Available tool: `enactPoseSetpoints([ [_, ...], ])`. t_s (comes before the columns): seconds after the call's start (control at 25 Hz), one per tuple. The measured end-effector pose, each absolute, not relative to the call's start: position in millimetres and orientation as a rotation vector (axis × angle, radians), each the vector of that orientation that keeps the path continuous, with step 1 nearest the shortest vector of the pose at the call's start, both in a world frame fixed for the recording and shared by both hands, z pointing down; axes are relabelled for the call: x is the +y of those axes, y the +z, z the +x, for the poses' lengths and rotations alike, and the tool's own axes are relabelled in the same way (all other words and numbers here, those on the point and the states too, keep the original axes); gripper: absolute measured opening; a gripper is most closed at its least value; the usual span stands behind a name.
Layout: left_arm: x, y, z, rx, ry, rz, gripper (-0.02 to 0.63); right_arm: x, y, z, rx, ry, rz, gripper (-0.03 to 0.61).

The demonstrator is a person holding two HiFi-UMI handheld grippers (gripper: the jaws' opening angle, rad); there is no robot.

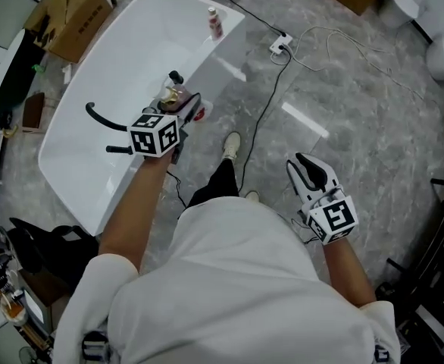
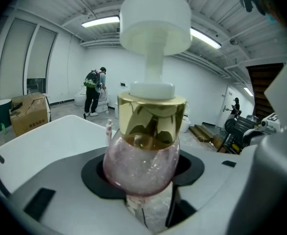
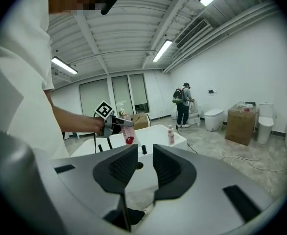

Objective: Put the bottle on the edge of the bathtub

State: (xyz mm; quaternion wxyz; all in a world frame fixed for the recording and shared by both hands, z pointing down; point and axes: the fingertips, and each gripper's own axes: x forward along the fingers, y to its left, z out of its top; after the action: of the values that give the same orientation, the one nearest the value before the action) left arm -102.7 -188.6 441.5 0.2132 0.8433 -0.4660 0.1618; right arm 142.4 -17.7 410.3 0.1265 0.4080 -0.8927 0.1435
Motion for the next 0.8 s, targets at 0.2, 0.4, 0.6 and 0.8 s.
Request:
enactPoseSetpoints([
  [0.2, -285.3, 474.7, -119.5, -1.344, 0.466, 2.302, 0.241, -89.1, 406.8, 146.2, -2.516, 0.477, 1.286, 0.100],
  [0.4, -371.8, 515.7, -145.7, -1.432, 0.480, 2.246, 0.241, -150.4, 410.9, 136.2, -2.435, 0.526, 1.329, 0.097],
  [0.6, -436.5, 565.4, -162.7, -1.489, 0.496, 2.166, 0.241, -189.9, 413.7, 131.2, -2.363, 0.573, 1.361, 0.094],
  [0.8, -484.3, 616.0, -175.5, -1.543, 0.528, 2.077, 0.241, -219.8, 422.8, 129.2, -2.296, 0.609, 1.358, 0.094],
])
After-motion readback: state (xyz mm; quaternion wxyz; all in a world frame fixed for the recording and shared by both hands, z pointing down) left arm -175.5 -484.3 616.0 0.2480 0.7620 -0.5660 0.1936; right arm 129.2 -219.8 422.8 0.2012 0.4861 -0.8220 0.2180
